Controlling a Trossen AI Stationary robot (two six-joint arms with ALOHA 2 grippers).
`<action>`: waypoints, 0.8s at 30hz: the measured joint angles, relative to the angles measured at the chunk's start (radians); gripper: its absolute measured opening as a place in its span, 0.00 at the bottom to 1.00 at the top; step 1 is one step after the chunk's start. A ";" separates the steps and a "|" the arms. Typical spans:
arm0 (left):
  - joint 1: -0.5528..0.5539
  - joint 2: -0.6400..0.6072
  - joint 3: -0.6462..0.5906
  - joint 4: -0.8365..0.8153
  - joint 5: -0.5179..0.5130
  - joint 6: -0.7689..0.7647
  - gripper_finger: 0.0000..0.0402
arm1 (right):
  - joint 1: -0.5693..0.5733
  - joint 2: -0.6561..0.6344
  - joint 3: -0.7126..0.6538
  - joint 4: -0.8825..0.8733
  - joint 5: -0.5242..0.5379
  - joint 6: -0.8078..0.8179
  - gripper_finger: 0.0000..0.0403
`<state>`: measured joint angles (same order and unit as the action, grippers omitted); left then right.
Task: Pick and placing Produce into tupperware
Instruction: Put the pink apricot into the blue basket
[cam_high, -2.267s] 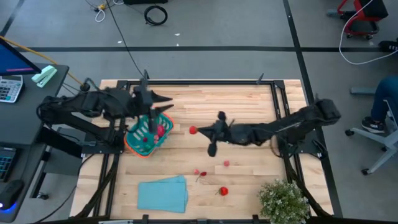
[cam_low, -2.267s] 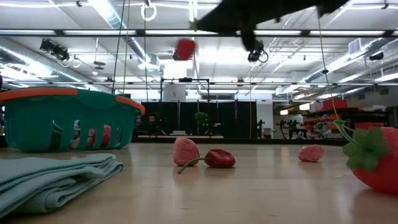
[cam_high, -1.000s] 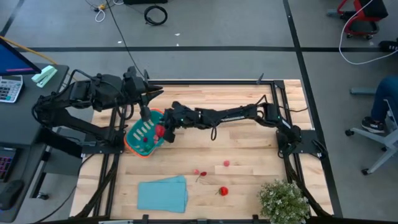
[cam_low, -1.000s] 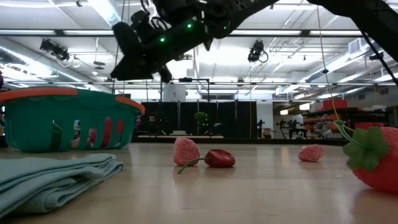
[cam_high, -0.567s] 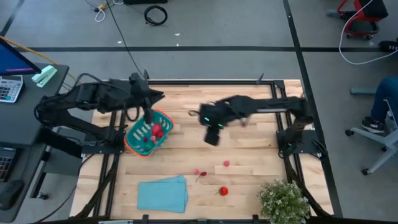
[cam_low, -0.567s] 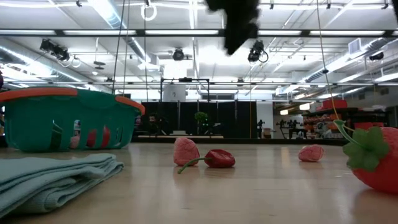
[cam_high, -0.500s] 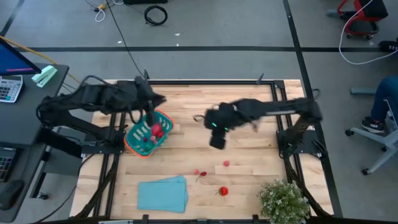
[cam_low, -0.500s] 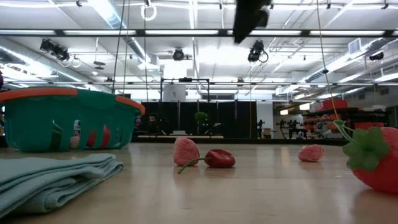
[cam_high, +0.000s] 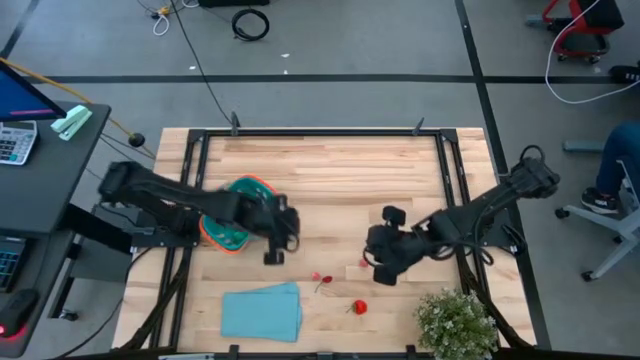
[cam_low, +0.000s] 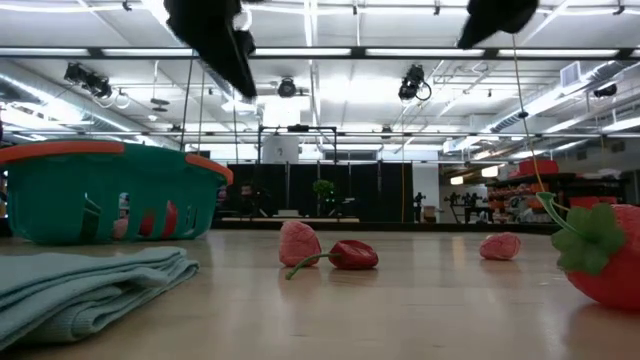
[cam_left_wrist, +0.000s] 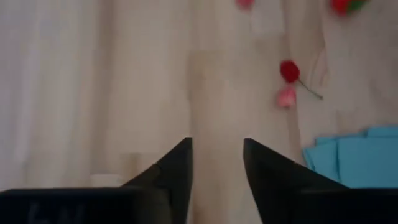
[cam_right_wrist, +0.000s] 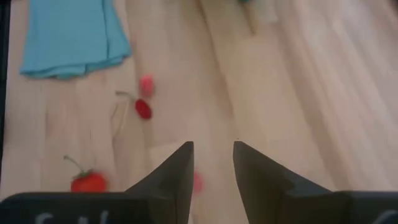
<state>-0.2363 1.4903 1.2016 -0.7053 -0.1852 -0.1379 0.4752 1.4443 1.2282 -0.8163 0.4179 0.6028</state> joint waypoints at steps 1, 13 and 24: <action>-0.017 0.032 -0.006 0.017 0.000 0.001 0.40 | 0.008 -0.005 -0.019 0.010 0.000 0.011 0.30; -0.128 0.348 -0.011 0.350 0.086 0.056 0.59 | 0.016 -0.010 -0.126 0.082 0.013 0.033 0.30; -0.127 0.449 -0.011 0.476 0.101 -0.021 0.59 | 0.016 -0.013 -0.126 0.094 0.018 0.033 0.30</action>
<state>-0.3637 1.9396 1.1905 -0.2295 -0.0845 -0.1591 0.4911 1.4315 1.1019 -0.7227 0.4355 0.6353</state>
